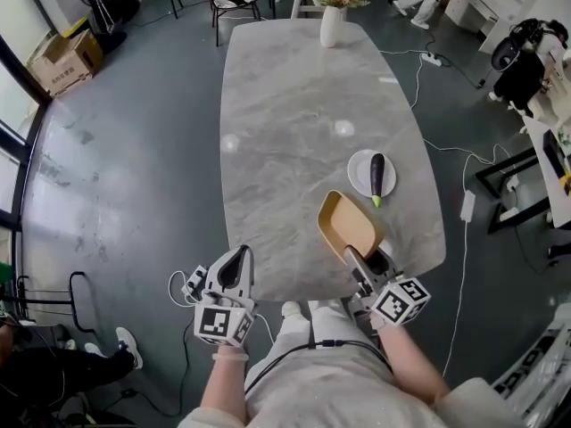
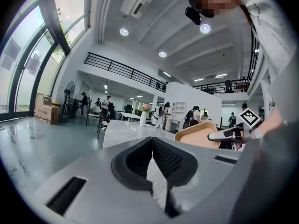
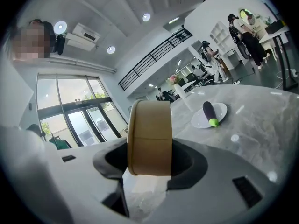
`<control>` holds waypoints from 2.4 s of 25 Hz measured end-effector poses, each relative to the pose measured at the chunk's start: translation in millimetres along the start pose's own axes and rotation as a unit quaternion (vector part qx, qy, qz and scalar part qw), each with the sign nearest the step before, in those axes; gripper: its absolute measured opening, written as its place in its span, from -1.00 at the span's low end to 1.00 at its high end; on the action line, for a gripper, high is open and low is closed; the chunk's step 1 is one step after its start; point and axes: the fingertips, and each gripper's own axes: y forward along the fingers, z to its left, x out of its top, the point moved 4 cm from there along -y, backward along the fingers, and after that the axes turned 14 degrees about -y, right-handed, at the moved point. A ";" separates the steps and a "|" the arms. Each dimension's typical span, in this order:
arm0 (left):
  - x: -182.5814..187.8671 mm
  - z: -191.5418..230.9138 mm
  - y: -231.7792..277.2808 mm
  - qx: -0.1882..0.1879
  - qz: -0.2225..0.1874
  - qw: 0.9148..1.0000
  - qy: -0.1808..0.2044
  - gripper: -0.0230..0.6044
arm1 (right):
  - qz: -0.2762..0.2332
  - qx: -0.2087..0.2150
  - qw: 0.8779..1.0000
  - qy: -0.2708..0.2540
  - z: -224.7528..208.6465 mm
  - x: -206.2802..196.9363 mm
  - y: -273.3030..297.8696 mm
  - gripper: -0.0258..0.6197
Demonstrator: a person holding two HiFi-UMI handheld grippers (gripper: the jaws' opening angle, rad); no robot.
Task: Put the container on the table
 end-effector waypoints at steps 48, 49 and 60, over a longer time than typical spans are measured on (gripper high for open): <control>15.3 24.3 80.0 0.051 0.006 0.999 -0.005 -0.91 | 0.075 0.036 0.942 0.324 -29.7 -21.3 170.2 -0.25; 15.8 24.5 80.2 0.050 0.005 0.999 -0.005 -0.91 | 0.085 0.037 0.942 0.324 -29.0 -23.6 169.6 -0.24; 16.2 25.3 82.4 0.047 0.002 0.999 -0.013 -0.91 | 0.202 0.128 0.942 0.236 0.4 -41.4 164.3 0.12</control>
